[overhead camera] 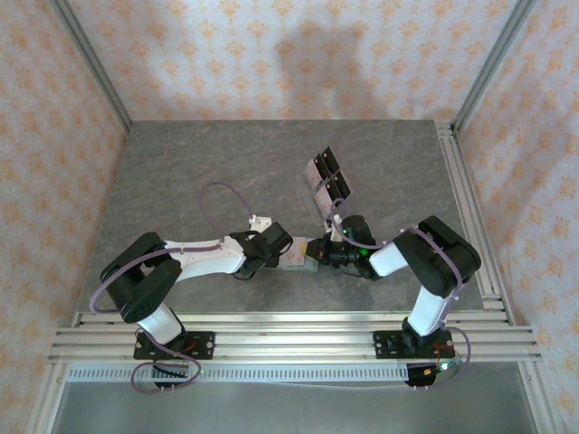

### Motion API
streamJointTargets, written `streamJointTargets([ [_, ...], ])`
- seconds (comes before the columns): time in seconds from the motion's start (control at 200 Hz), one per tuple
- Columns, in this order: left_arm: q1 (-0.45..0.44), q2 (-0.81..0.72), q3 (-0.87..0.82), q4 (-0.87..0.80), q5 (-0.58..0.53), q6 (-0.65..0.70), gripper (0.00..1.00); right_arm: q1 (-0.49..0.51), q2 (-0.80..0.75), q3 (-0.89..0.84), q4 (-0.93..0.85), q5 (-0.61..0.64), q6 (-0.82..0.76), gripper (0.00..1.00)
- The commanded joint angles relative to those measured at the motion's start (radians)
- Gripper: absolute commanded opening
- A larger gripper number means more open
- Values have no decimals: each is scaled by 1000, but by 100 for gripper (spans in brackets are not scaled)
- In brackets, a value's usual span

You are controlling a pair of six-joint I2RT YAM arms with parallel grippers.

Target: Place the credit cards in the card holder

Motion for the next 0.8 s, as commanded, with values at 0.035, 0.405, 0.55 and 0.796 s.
streamJointTargets([
  [0.035,-12,10,-21,-58,-12,-9,73,3,1,0,-14,12,-19,0],
  [0.405,-13,12,-22,-56,-11,-10,73,3,-143,42,-341,145,-184,0],
  [0.55,-13,14,-19,-56,-12,-10,73,15,-112,63,-342,113,-188,0],
  [0.796,-15,15,-19,-57,-12,-12,73,22,-61,41,-177,42,-107,0],
])
